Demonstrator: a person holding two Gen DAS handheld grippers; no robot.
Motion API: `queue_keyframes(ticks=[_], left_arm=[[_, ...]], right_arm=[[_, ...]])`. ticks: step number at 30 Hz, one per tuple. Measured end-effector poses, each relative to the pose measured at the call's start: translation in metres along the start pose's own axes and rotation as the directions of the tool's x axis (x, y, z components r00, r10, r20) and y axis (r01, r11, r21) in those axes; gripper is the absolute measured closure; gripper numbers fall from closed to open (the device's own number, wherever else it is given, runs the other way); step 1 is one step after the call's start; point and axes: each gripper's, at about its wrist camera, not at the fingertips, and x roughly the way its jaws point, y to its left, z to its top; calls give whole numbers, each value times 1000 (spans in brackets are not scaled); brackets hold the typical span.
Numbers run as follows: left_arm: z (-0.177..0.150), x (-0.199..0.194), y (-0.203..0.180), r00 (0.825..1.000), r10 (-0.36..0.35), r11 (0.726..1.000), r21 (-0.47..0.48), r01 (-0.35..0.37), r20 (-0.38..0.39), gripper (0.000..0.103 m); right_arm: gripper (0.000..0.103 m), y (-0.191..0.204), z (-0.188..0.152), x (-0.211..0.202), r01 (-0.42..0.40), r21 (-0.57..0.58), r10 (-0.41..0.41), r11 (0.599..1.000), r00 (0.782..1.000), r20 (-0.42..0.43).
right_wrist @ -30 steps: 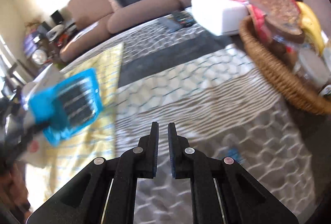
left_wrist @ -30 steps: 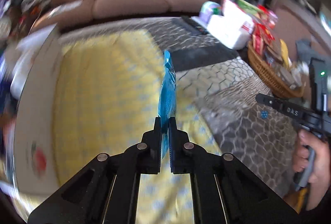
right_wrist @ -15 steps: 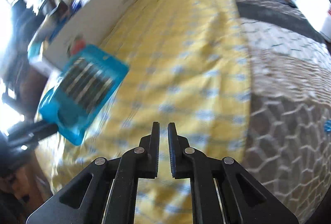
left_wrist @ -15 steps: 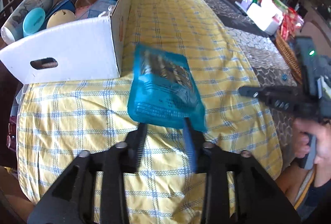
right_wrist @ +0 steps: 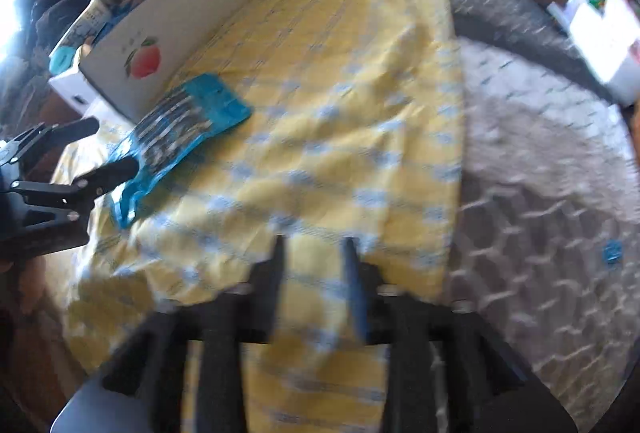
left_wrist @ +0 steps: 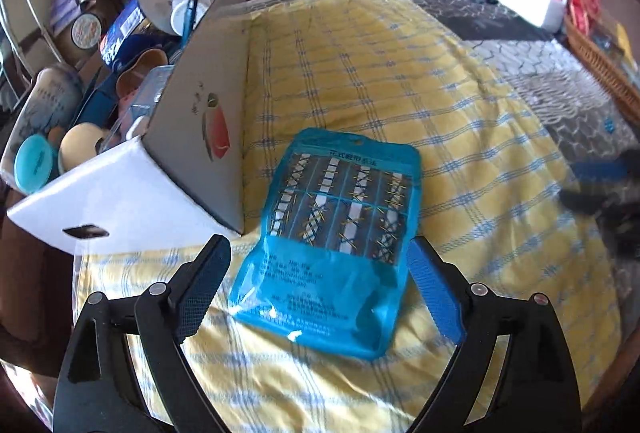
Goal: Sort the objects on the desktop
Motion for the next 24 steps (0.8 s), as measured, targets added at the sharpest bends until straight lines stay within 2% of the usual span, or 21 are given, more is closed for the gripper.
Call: queue_keyframes(ticks=[1, 3, 4, 6, 7, 9, 10, 11, 13, 15, 17, 18, 20, 21, 22, 24], left_arm=[[1, 6, 1, 1000, 11, 1000, -2, -11, -3, 12], [4, 19, 1, 1000, 23, 1000, -9, -23, -18, 11], [5, 28, 2, 999, 23, 1000, -9, -23, -36, 11], [6, 38, 4, 999, -3, 1000, -27, 2, -52, 11], [5, 40, 8, 998, -42, 998, -54, 40, -49, 18], [5, 39, 9, 995, -83, 994, -78, 78, -55, 31], [5, 35, 8, 997, -66, 996, -69, 62, -49, 43], [6, 31, 7, 998, -47, 997, -58, 45, -33, 50], [7, 23, 8, 999, -40, 998, -48, 40, -15, 73], [8, 18, 15, 998, -68, 994, -82, 68, -2, 80], [10, 13, 20, 996, -87, 992, -97, 86, -2, 81], [11, 10, 19, 996, -86, 992, -92, 86, 3, 81], [10, 4, 17, 997, -81, 994, -78, 82, 14, 82], [10, 2, 16, 997, -81, 994, -74, 82, 20, 82], [10, -2, 15, 996, -82, 994, -70, 83, 27, 83], [8, -9, 14, 995, -86, 994, -64, 89, 40, 84]], right_arm=[[34, -7, -1, -11, 73, 16, -74, 997, 996, 59], [29, -40, -1, -27, 212, 100, -224, 972, 966, 129], [26, -54, -1, -29, 254, 134, -271, 958, 953, 133], [24, -90, -3, -30, 363, 206, -391, 908, 914, 110], [24, -111, -5, -28, 432, 235, -459, 871, 886, 72], [24, -149, -14, -25, 519, 277, -537, 809, 844, -14], [24, -163, -18, -23, 526, 298, -538, 797, 842, -46], [24, -174, -22, -21, 519, 325, -527, 791, 847, -70], [24, -193, -33, -24, 484, 400, -488, 778, 867, -99], [25, -203, -37, -23, 417, 467, -432, 780, 898, -82], [39, -207, -35, -16, 398, 477, -415, 783, 907, -75], [40, -210, -32, -12, 395, 471, -412, 789, 908, -70], [71, -209, -29, -10, 374, 490, -407, 787, 912, -44], [81, -208, -27, -11, 355, 509, -393, 784, 919, -37], [85, -205, -25, -12, 343, 520, -380, 782, 924, -38], [86, -193, -20, -16, 291, 525, -345, 800, 939, 6]])
